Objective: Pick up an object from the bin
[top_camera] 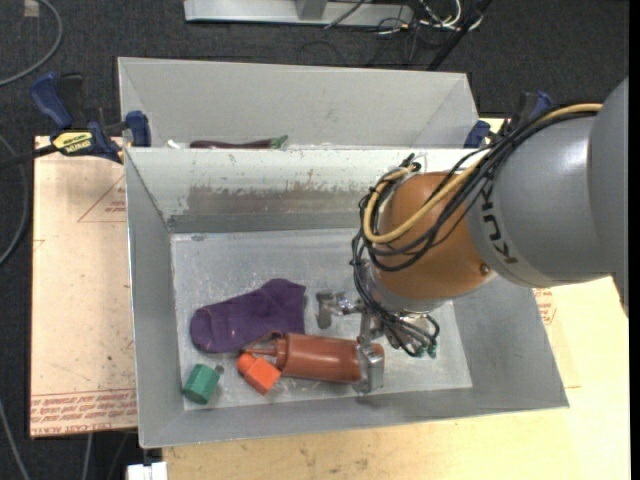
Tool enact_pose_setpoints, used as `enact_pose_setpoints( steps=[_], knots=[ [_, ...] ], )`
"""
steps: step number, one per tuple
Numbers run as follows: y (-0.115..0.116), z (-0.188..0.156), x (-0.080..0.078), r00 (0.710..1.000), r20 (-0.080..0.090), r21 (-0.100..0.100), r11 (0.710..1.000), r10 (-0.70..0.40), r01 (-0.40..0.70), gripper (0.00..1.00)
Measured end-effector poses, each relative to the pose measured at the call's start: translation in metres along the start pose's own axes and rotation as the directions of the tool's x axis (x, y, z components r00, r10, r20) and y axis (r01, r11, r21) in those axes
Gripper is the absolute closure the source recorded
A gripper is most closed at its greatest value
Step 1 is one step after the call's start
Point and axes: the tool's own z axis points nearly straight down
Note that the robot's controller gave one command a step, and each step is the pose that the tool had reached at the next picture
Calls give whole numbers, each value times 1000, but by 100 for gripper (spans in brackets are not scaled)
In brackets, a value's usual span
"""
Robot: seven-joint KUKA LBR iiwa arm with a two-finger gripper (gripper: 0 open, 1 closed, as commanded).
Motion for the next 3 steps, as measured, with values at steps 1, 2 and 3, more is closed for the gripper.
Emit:
enact_pose_setpoints(
  steps=[1,2,3],
  knots=[
    [-3,33,2,842,17,20,842,-540,539,100],
    [-3,33,2,842,17,20,843,-538,538,100],
    [-3,33,2,842,17,20,843,-538,538,100]
  ],
)
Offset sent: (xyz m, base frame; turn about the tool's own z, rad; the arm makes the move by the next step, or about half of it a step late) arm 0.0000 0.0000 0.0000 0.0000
